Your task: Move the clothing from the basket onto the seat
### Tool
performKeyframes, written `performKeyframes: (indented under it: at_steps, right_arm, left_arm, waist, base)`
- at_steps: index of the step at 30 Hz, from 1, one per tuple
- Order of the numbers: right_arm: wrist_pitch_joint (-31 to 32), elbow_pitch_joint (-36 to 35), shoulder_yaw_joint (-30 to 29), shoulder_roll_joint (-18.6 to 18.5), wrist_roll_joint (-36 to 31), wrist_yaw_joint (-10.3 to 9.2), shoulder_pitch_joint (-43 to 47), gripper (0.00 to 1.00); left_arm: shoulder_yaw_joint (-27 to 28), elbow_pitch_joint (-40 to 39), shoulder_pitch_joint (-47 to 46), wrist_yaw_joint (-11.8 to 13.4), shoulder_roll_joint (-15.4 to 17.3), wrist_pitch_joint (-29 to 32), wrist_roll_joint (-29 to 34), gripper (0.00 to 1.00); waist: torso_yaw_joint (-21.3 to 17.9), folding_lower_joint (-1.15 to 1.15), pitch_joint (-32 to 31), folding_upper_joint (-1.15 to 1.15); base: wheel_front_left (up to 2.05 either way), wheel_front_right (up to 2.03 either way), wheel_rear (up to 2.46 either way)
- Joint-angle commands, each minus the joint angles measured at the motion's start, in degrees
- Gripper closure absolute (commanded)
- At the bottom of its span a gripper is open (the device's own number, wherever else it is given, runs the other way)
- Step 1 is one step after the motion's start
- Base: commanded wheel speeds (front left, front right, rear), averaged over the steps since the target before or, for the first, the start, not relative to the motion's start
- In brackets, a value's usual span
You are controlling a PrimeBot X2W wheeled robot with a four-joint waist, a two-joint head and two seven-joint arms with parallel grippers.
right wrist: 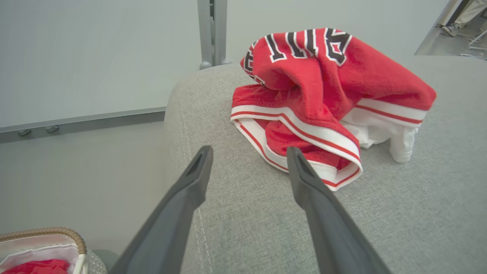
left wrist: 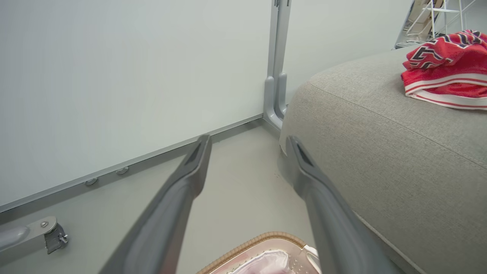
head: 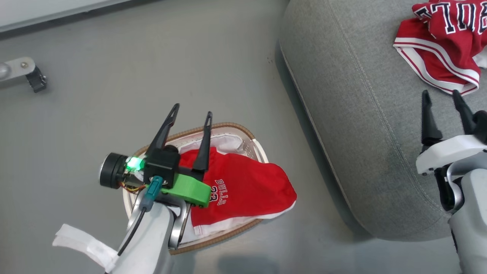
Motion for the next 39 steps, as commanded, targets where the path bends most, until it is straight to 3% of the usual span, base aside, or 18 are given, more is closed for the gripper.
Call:
performKeyframes:
  at_steps: [1, 8, 12, 23, 31, 39]
  right_arm:
    - [-0.11, -1.4, 1.07, 0.08, 0.45, -0.06, 0.96, 0.0]
    - [-0.11, -7.73, 6.14, 1.89, 1.12, -0.07, 3.73, 0.0]
    - [-0.11, -8.54, 7.8, 2.91, 1.38, -0.06, 5.38, 0.0]
    - [-0.11, -8.58, 8.65, 5.03, 0.77, -0.06, 12.6, 0.0]
    - [-0.11, -8.73, 8.36, 5.67, 1.43, -0.06, 16.42, 0.0]
    - [-0.11, -10.0, 9.06, 4.41, 1.91, -0.06, 14.8, 0.0]
  left_arm:
    - [1.3, -0.07, 1.82, 0.74, 0.49, 0.03, -0.13, 0.0]
    - [8.13, 1.36, 7.38, 2.51, 0.26, 0.03, -0.69, 0.0]
    - [11.69, 0.99, 10.5, 2.19, 0.18, 0.04, -0.6, 0.0]
    - [19.73, 0.03, 18.82, 1.31, 0.08, 0.03, 0.43, 0.0]
    - [21.41, -0.65, 22.5, 0.59, -0.22, 0.03, -0.2, 0.0]
    - [17.84, 0.23, 20.8, -0.13, -0.26, 0.03, -2.05, 0.0]
  waist:
    - [2.98, 0.0, -4.35, 0.0]
    - [9.31, 0.0, -9.71, 0.0]
    - [11.9, 0.0, -12.1, 0.0]
    - [13.79, 0.0, -17.23, 0.0]
    - [14.22, 0.0, -17.63, 0.0]
    - [13.61, 0.0, -14.7, 0.0]
  base:
    - [0.0, 0.0, 0.0]
    - [0.0, 0.0, 0.0]
    - [0.0, 0.0, 0.0]
    - [0.0, 0.0, 0.0]
    - [0.0, 0.0, 0.0]
    - [0.0, 0.0, 0.0]
